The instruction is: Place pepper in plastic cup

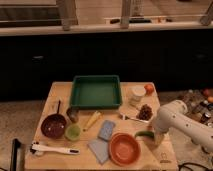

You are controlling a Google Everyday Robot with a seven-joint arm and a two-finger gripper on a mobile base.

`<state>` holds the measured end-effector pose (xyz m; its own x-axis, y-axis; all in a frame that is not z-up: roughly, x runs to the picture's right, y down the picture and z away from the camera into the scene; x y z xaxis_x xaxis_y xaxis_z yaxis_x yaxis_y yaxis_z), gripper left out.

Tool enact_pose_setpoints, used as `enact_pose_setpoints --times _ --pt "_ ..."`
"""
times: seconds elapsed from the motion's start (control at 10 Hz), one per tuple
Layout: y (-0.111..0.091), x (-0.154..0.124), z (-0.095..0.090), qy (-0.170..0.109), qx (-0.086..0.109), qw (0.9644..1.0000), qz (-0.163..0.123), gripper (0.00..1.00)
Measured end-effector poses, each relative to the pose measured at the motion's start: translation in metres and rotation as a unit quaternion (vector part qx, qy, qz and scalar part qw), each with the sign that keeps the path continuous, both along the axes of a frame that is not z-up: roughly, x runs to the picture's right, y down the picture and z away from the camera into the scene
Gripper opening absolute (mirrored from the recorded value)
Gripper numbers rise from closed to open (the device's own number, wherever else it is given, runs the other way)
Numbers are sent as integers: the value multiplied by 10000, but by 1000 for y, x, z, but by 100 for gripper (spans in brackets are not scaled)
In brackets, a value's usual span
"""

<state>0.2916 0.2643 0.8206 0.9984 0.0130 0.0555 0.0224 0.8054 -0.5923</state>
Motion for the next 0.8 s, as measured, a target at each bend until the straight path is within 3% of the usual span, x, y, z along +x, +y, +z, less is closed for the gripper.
enact_pose_setpoints --times 0.4,0.8 --pt "-1 -1 -6 -18 -37 10000 -6 1" --pt "-2 -1 -6 -14 -29 10000 -9 0"
